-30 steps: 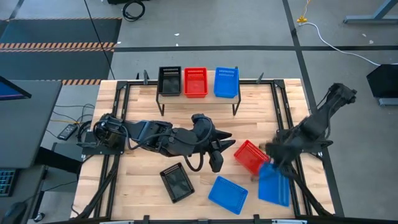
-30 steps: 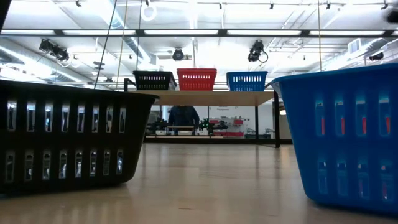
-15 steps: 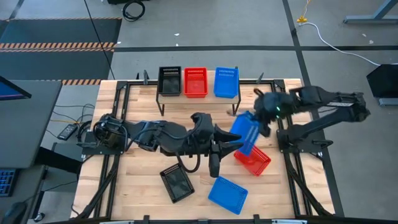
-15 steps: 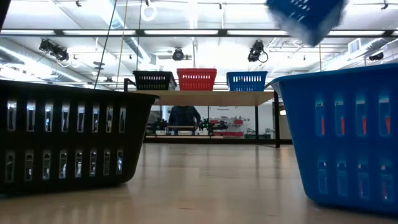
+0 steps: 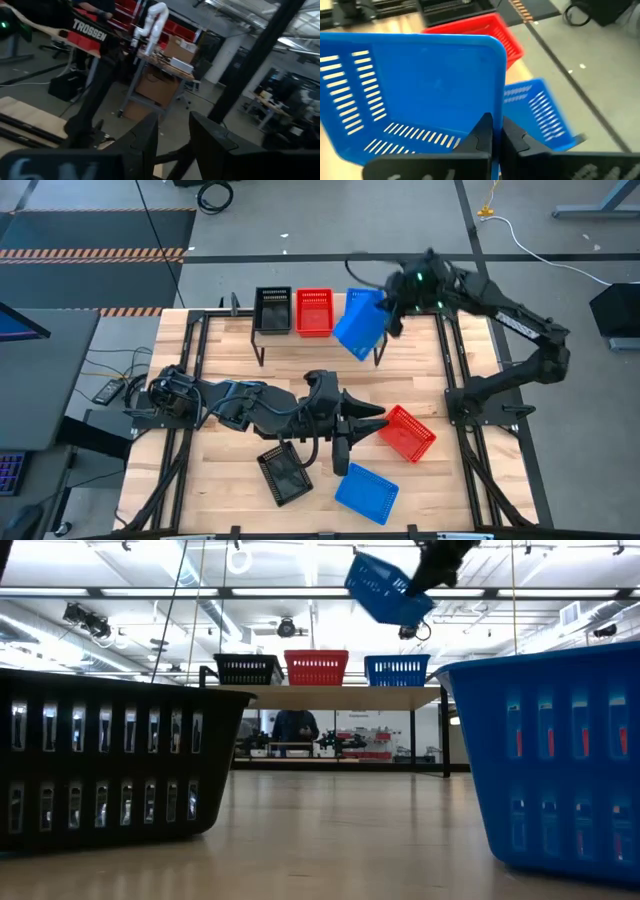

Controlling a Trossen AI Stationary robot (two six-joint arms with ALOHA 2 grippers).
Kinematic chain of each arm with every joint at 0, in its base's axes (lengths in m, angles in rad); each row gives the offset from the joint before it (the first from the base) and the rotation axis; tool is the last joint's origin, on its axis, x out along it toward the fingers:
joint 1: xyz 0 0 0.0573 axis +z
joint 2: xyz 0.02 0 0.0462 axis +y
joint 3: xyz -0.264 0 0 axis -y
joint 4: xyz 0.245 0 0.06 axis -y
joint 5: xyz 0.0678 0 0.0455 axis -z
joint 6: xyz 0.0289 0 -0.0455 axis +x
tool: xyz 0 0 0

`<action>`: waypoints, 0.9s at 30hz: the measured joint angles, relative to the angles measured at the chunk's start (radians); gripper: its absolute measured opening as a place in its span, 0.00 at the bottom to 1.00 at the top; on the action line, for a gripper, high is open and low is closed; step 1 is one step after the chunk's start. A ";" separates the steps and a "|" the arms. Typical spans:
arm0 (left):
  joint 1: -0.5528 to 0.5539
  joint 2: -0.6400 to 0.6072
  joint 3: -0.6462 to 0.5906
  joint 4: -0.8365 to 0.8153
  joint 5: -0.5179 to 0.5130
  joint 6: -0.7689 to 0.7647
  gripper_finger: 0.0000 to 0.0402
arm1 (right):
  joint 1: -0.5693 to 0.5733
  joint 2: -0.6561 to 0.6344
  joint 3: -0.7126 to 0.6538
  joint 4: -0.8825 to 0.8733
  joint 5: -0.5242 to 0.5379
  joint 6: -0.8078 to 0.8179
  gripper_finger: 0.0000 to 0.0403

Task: Stack baskets on shelf by color
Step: Stack the right blue bin on the blue bin on the shelf

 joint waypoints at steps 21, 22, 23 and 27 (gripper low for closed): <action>0.021 0.000 0.000 -0.015 -0.073 -0.027 0.29 | -0.367 0.347 0.405 -0.133 -0.323 -0.318 0.03; 0.022 0.000 0.000 -0.024 -0.074 -0.027 0.29 | -0.379 0.354 0.405 -0.136 -0.337 -0.329 0.03; 0.025 0.000 0.000 -0.029 -0.075 -0.027 0.29 | -0.390 0.359 0.405 -0.139 -0.344 -0.341 0.02; 0.037 0.000 0.000 -0.027 -0.075 -0.027 0.29 | -0.432 0.382 0.405 -0.139 -0.369 -0.363 0.02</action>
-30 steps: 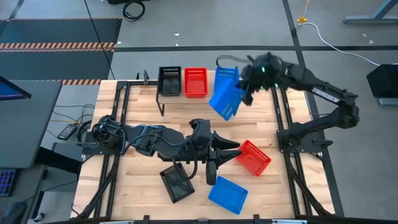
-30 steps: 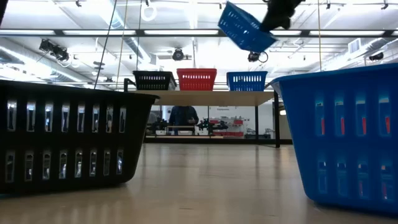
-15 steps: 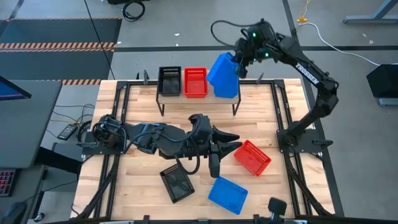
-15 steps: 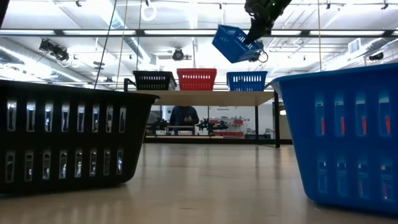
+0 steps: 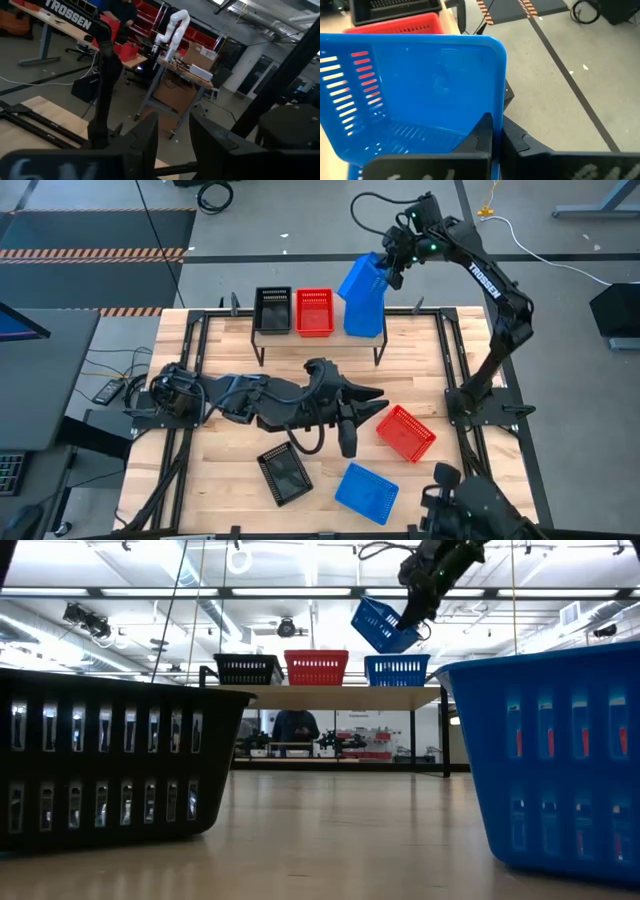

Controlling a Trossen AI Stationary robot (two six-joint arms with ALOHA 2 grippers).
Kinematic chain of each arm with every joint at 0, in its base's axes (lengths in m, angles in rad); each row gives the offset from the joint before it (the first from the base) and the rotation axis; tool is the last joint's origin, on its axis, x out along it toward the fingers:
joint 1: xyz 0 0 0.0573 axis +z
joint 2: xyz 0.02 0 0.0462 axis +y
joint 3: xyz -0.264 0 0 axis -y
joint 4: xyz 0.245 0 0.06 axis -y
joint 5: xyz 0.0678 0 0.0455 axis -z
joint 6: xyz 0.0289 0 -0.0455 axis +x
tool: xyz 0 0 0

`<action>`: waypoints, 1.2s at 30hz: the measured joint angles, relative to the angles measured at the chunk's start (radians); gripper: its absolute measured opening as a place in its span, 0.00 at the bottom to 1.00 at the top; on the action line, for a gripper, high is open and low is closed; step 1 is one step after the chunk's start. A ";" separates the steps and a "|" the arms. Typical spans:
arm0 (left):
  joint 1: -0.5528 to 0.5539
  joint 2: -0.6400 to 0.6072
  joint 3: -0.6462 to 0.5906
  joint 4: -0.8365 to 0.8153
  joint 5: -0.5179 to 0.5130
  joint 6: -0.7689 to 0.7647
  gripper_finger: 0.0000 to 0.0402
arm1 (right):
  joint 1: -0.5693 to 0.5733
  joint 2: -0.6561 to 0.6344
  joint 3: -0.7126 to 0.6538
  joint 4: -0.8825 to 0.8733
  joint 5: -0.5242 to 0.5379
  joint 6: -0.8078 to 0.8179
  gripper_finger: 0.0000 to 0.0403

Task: Stack baskets on shelf by color
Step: Stack the right blue bin on the blue bin on the shelf

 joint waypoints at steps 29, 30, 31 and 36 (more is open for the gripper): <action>0.054 0.000 0.000 -0.024 0.032 0.001 0.29 | -0.060 0.007 0.000 -0.164 -0.096 -0.144 0.03; 0.054 0.000 0.000 -0.024 0.032 0.001 0.29 | -0.060 0.007 0.000 -0.164 -0.095 -0.145 0.03; 0.053 0.000 0.000 -0.024 0.032 0.001 0.29 | -0.060 0.007 0.000 -0.164 -0.096 -0.146 0.03; 0.053 0.000 0.000 -0.024 0.032 0.001 0.29 | -0.053 0.007 0.000 -0.164 -0.092 -0.149 0.03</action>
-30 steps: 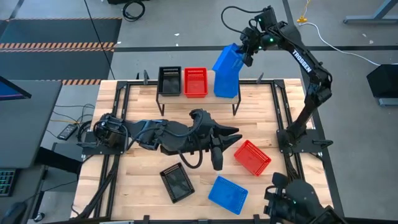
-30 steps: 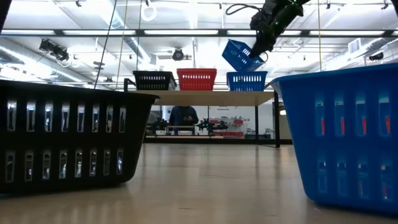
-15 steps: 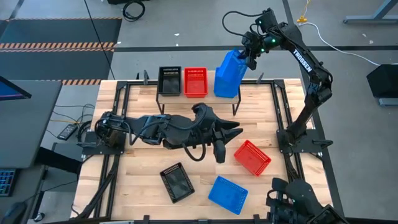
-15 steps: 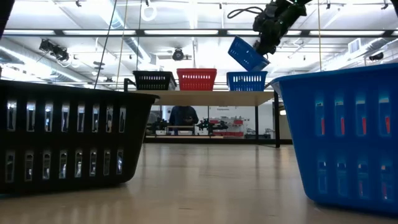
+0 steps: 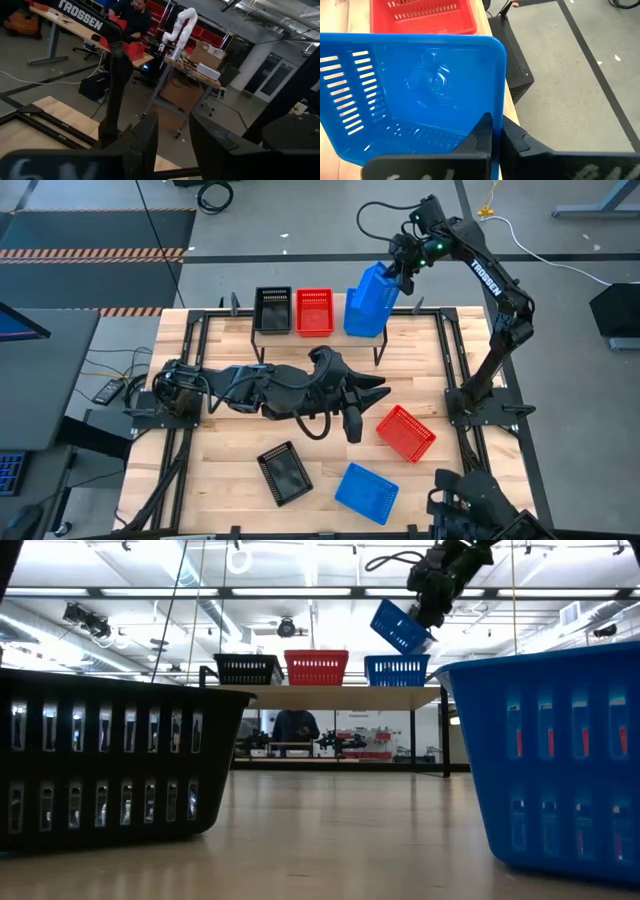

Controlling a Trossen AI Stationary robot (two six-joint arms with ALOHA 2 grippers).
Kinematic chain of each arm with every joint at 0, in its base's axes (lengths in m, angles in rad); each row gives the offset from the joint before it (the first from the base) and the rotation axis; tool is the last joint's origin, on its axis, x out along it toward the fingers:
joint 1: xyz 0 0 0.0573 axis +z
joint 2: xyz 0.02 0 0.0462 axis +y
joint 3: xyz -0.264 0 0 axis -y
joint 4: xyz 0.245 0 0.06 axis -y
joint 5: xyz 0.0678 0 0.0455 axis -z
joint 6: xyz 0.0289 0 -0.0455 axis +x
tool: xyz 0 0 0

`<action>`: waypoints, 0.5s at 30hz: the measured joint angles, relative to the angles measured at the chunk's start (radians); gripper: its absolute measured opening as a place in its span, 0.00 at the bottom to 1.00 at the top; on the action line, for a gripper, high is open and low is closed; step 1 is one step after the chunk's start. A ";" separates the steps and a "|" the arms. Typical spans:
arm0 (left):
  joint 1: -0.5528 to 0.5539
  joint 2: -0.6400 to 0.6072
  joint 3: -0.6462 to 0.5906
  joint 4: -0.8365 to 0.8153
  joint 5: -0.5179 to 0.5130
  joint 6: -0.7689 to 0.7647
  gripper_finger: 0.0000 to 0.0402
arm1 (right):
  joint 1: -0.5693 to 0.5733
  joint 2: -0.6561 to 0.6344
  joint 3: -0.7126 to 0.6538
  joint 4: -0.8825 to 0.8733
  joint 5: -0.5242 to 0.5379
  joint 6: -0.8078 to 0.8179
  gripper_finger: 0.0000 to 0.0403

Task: Stack baskets on shelf by color
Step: Stack the right blue bin on the blue bin on the shelf

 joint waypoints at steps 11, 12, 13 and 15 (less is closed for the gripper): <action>-0.009 0.000 0.000 0.001 0.001 0.000 0.29 | 0.028 0.000 0.000 0.018 0.071 0.000 0.23; -0.010 0.000 0.000 0.001 0.001 0.000 0.29 | 0.028 0.000 0.000 0.018 0.072 0.000 0.25; -0.014 0.000 0.000 0.000 0.001 0.000 0.29 | 0.028 0.000 0.000 0.018 0.072 0.003 0.27; -0.016 0.000 0.000 0.001 0.001 0.000 0.29 | 0.027 0.000 0.000 0.019 0.075 0.007 0.31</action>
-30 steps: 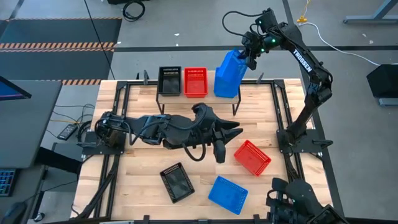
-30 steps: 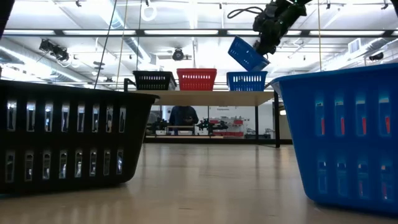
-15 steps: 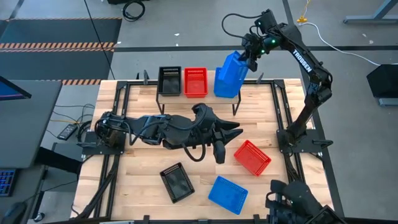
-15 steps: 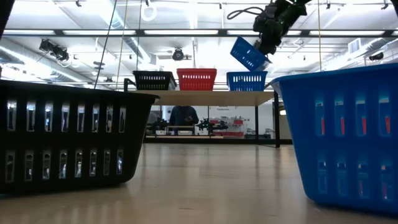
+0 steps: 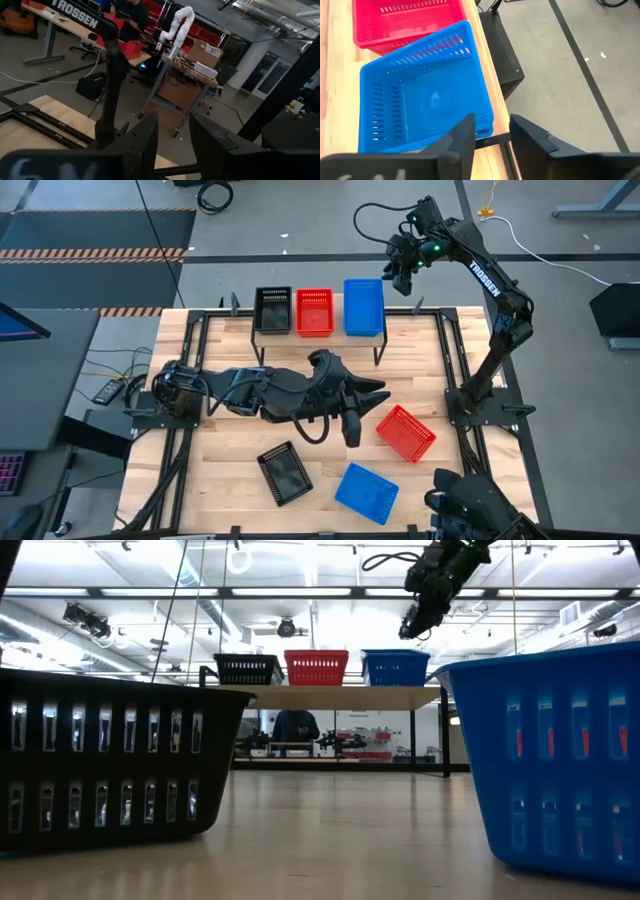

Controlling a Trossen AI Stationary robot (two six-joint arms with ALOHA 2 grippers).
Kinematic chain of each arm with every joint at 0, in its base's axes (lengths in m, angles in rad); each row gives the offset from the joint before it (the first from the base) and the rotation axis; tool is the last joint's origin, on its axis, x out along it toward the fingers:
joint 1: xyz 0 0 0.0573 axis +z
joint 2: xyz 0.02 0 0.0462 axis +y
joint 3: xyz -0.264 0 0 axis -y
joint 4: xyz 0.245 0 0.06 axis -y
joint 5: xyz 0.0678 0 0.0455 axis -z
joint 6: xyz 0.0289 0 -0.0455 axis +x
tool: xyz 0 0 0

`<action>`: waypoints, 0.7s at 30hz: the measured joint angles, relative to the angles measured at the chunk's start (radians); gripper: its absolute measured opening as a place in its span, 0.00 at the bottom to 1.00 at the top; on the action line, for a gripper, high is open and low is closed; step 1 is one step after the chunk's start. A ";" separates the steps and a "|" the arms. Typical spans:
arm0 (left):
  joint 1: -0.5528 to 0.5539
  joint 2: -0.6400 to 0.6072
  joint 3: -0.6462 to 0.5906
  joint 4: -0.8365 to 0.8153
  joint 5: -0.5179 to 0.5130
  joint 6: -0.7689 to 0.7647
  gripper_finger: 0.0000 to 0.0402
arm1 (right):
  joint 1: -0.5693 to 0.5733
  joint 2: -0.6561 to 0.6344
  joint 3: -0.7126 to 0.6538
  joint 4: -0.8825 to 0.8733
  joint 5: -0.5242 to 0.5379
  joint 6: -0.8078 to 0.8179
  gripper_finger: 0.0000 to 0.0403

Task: Stack baskets on shelf by color
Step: Stack the right blue bin on the blue bin on the shelf

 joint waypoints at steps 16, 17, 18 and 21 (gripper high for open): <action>-0.005 0.000 0.000 0.000 0.000 0.019 0.29 | 0.081 -0.001 0.000 -0.072 -0.041 0.234 0.38; -0.005 0.000 0.000 0.000 0.000 0.023 0.29 | 0.093 -0.001 0.000 -0.083 -0.019 0.239 0.38; -0.005 0.000 0.000 0.000 0.000 0.026 0.29 | 0.105 -0.001 0.000 -0.092 0.014 0.256 0.38; -0.005 0.000 0.000 0.000 -0.001 0.026 0.29 | 0.132 -0.001 0.000 -0.095 0.090 0.340 0.37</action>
